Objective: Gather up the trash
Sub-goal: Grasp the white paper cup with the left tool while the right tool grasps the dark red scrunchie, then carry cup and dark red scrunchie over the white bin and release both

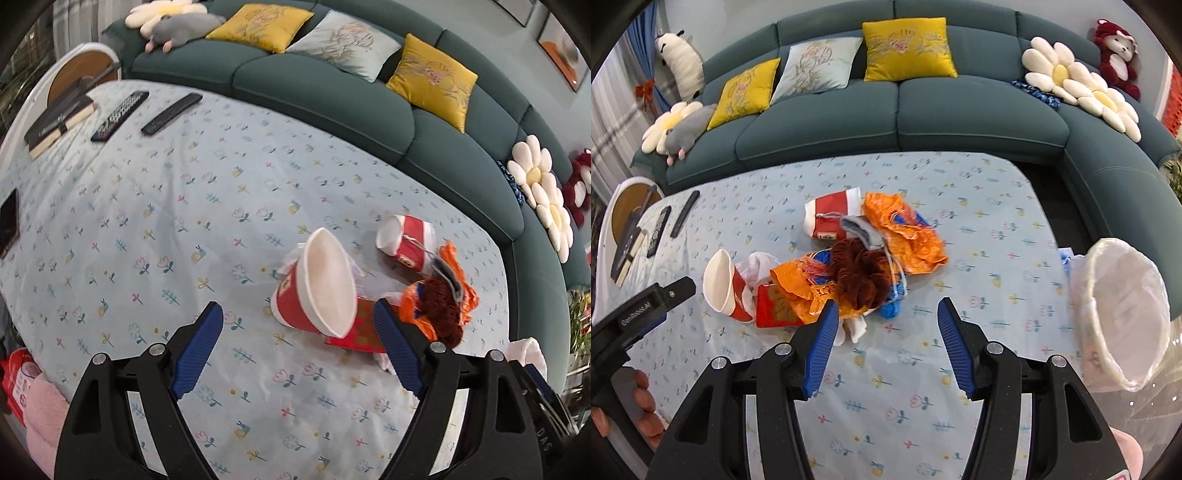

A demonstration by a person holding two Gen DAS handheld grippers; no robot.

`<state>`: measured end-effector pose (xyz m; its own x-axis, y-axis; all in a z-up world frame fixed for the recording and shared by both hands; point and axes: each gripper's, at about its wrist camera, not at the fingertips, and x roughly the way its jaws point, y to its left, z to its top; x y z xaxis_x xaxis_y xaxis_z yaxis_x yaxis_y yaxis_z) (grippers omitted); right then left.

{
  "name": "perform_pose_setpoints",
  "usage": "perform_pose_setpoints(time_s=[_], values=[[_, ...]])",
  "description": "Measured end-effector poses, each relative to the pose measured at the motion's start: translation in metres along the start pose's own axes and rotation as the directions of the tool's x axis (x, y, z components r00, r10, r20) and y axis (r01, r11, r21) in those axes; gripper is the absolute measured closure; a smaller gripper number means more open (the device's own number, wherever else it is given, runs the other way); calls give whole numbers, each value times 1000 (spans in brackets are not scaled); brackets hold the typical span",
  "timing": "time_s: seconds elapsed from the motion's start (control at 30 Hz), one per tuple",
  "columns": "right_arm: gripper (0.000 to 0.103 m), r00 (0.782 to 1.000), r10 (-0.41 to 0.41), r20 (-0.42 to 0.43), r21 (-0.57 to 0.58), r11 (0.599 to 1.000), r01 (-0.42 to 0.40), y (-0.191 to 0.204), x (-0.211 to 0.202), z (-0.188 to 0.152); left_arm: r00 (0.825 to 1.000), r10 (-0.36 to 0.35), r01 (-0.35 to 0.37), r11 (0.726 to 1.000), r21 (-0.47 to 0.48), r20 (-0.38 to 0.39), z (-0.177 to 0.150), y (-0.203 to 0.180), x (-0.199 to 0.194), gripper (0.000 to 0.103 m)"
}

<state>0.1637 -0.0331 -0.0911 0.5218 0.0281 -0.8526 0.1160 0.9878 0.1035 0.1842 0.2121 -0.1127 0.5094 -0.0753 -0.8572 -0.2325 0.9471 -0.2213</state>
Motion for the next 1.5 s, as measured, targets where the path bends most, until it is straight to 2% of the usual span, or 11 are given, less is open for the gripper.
perform_pose_setpoints(time_s=[0.2, 0.4, 0.57, 0.73, 0.83, 1.1, 1.2, 1.4, 1.5], values=[[48, 999, -4, -39, -27, 1000, 3, 17, 34, 11, 999, -16, 14, 999, -36, -42, 8, 8, 21, 27], [49, 996, -10, -87, -33, 999, 7, 24, 66, 19, 993, -57, 51, 997, -61, -102, 11, 10, 42, 44], [62, 990, -2, -139, -22, 1000, -1, 23, 88, 18, 991, -62, 55, 997, -60, -116, 9, 11, 51, 59], [82, 984, 18, -178, -34, 999, -24, 24, 99, 11, 989, -61, 57, 998, -33, -134, 4, 7, 56, 85], [88, 985, 33, -169, -37, 999, -40, 25, 94, 11, 990, -47, 44, 999, -27, -131, 2, 6, 54, 97], [94, 993, 92, -78, -18, 995, -94, 26, 53, 31, 996, -52, 51, 999, -18, -71, 11, -3, 24, 100], [102, 993, 111, -40, -23, 993, -112, 26, 33, 40, 997, -67, 67, 998, -10, -34, 17, -11, 6, 100], [102, 991, 128, 42, -48, 991, -126, 20, -10, 55, 991, -123, 122, 992, 34, 42, 30, -42, -41, 100], [102, 989, 138, 48, -47, 990, -135, 15, -22, 55, 988, -140, 136, 989, 61, 65, 28, -54, -56, 100]])
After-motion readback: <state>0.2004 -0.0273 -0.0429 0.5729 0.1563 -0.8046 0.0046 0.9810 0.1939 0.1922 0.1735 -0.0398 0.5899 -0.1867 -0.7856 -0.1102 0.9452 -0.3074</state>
